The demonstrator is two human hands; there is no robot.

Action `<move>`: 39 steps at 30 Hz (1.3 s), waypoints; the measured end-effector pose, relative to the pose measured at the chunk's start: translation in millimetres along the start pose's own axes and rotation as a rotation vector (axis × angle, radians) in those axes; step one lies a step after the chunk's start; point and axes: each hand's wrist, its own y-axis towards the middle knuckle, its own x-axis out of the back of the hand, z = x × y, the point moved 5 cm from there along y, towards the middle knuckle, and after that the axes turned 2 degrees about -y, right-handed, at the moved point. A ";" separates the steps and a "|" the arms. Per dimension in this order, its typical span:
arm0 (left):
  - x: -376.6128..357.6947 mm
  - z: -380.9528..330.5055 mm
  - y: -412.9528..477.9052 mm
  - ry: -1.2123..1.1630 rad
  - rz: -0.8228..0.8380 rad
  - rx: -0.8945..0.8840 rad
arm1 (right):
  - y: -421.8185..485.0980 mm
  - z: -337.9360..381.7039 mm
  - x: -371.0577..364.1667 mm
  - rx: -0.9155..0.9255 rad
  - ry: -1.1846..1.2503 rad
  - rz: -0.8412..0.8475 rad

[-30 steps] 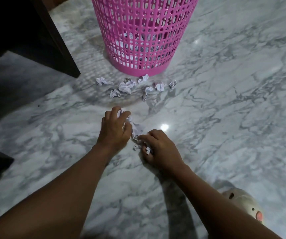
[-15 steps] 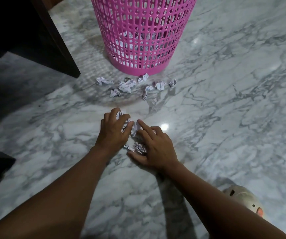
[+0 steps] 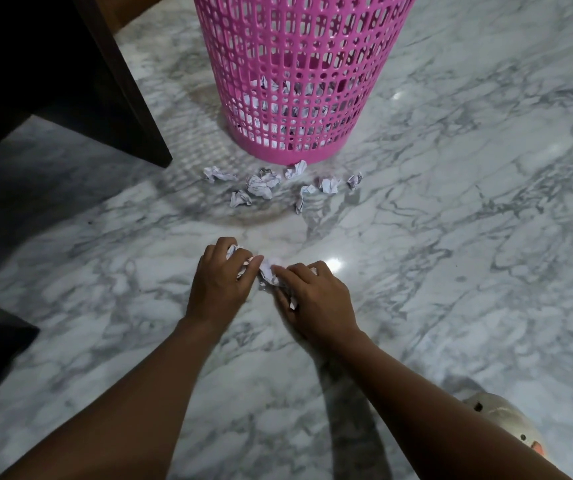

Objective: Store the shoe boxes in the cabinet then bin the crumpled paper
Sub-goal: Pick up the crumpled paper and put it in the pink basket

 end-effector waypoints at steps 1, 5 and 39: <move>1.0 -0.3 0.7 0.007 -0.018 0.009 | 1.0 -1.3 -1.8 0.006 0.003 0.001; 6.8 -0.1 11.3 -0.015 -0.041 0.108 | 5.9 -10.2 -7.8 -0.012 0.046 0.000; -40.6 12.3 124.2 -0.053 0.238 0.028 | 121.0 -121.5 -8.5 -0.184 0.086 0.103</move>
